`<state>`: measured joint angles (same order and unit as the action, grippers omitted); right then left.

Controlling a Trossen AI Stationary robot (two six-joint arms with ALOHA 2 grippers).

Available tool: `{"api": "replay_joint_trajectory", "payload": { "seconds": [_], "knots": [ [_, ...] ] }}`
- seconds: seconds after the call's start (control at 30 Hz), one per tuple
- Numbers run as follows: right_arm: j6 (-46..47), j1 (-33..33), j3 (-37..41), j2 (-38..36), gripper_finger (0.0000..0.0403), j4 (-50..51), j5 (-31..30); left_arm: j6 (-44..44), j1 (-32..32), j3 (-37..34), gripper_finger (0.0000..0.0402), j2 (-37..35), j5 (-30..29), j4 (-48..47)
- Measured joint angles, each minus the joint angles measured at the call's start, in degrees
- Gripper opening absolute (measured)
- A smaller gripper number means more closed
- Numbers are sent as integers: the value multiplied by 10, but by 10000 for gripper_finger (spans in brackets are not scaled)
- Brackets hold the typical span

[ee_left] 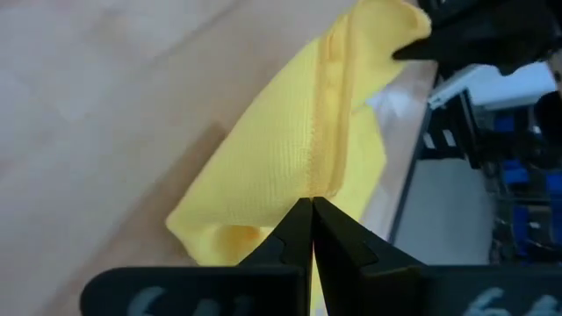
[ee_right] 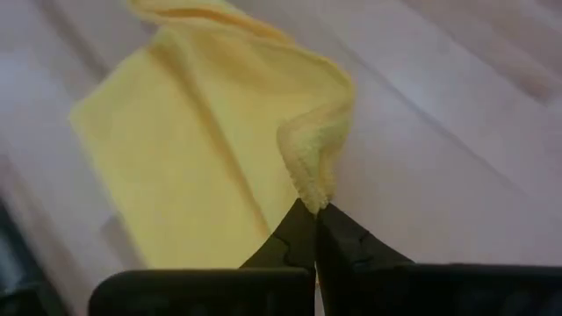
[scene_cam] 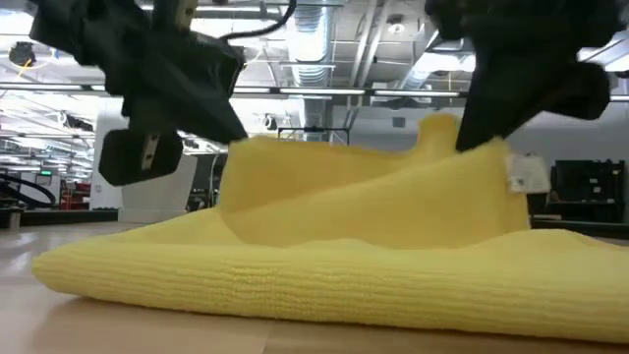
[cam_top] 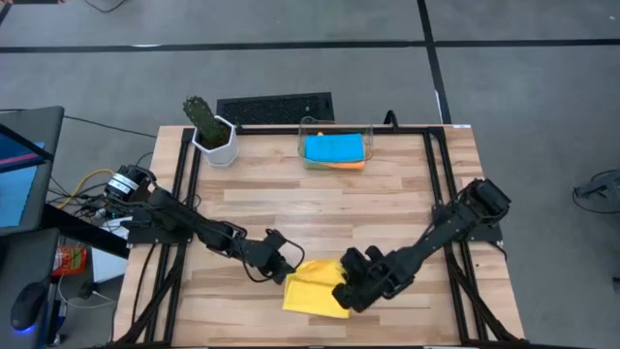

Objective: Fold microfiber towels
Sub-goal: Fold the yellow towel

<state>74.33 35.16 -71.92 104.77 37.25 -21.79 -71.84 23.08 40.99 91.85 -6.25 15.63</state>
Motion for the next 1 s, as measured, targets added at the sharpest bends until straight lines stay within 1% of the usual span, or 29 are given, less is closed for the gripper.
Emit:
{"api": "replay_joint_trajectory", "payload": {
  "seconds": [0.23, 0.4, 0.5, 0.7, 0.87, 1.0],
  "knots": [
    [-8, 50, 0, -2, 30, -25, -11, -3, 39, 27, 0, 0, 22, -2],
    [-35, 73, 0, -2, 25, -53, -20, -9, 71, 35, 0, 0, 25, -38],
    [-49, 81, 0, -2, 26, -70, -25, -22, 86, 35, 0, 0, 15, -51],
    [-60, 91, 0, 7, 51, -95, -25, -33, 106, 35, 0, 0, -7, -49],
    [-102, 97, 0, 15, 60, -114, -23, -39, 112, 35, 0, 0, -26, -47],
    [-114, 101, 1, 23, 74, -111, -18, -41, 111, 35, 0, 0, -31, -47]
  ]
}}
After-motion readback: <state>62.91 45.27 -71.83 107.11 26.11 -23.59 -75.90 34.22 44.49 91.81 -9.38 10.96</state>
